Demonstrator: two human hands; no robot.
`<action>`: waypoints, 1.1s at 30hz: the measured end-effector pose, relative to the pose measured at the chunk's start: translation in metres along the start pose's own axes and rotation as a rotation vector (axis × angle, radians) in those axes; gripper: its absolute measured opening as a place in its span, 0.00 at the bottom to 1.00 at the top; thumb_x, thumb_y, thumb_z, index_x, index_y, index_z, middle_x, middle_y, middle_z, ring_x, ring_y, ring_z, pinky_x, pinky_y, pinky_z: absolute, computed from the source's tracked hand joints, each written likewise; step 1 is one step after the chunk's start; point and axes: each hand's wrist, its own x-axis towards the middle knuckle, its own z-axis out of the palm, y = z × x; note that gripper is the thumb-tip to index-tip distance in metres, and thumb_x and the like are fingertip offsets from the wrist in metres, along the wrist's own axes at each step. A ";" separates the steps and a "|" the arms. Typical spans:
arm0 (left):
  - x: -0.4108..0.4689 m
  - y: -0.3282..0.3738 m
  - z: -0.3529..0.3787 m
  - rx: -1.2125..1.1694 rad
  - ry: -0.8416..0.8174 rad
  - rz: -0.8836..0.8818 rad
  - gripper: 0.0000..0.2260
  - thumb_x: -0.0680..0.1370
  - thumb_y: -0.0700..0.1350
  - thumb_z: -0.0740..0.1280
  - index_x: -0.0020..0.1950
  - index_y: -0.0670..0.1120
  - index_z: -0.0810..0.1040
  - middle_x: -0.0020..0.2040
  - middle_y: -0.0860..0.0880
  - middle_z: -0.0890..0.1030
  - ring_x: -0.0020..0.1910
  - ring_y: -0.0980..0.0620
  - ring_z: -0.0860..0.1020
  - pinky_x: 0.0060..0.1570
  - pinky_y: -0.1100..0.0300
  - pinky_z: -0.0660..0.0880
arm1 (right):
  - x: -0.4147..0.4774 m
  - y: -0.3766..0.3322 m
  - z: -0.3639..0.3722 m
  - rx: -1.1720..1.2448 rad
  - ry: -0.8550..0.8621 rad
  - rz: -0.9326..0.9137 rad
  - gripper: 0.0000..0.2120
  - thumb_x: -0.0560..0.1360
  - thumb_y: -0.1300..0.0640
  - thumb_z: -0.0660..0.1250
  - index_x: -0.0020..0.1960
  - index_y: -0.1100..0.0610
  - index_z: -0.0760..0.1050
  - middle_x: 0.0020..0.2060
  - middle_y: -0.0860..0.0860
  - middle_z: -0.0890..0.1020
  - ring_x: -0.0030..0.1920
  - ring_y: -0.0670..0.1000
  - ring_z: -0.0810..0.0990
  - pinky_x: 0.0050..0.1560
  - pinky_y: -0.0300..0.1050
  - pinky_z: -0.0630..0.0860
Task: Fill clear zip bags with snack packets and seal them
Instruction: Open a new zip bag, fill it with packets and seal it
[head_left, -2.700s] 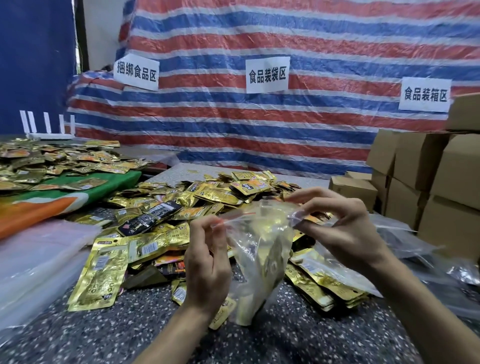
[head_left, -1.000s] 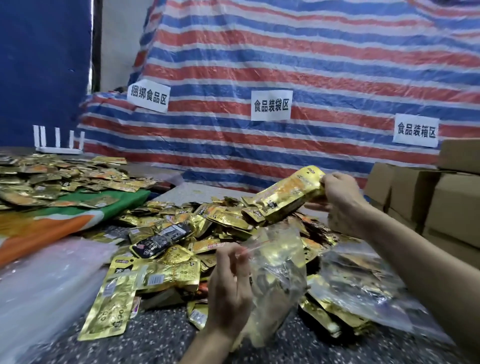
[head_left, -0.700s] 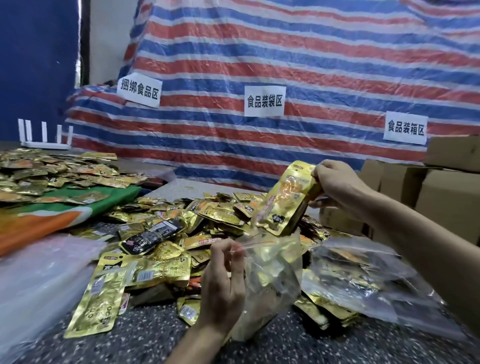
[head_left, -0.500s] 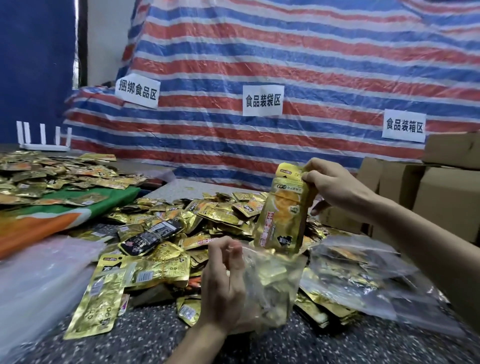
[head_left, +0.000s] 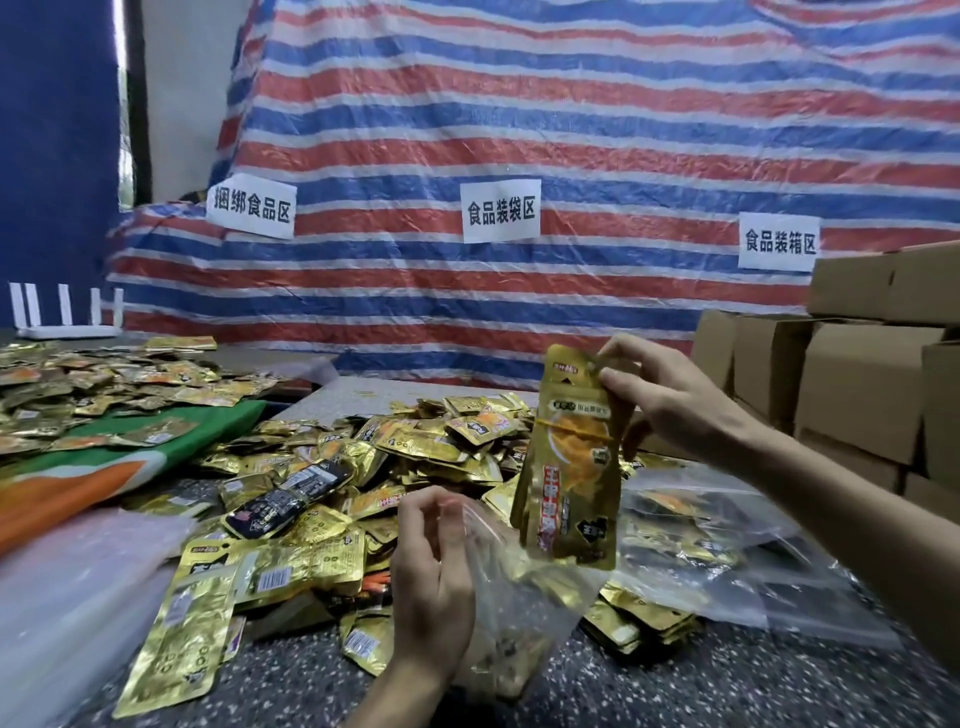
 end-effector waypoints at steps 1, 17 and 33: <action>0.000 0.000 -0.001 -0.007 0.003 -0.015 0.09 0.79 0.60 0.58 0.50 0.57 0.72 0.39 0.50 0.79 0.39 0.44 0.79 0.40 0.40 0.76 | -0.002 0.003 0.001 -0.020 -0.019 -0.006 0.07 0.83 0.60 0.58 0.47 0.56 0.71 0.39 0.56 0.77 0.35 0.52 0.79 0.31 0.51 0.81; 0.010 0.018 -0.005 -0.040 -0.026 -0.084 0.05 0.82 0.48 0.61 0.49 0.50 0.76 0.37 0.51 0.81 0.32 0.55 0.79 0.30 0.65 0.74 | -0.015 0.010 0.058 0.065 0.039 -0.220 0.04 0.82 0.64 0.60 0.49 0.59 0.73 0.40 0.53 0.81 0.37 0.52 0.81 0.30 0.48 0.81; 0.079 0.054 -0.018 -0.487 -0.347 -0.505 0.08 0.83 0.43 0.60 0.51 0.39 0.73 0.46 0.35 0.84 0.40 0.38 0.85 0.37 0.52 0.81 | -0.047 0.015 0.057 -0.149 -0.282 -0.170 0.16 0.68 0.40 0.73 0.54 0.42 0.83 0.78 0.38 0.57 0.78 0.43 0.56 0.75 0.65 0.55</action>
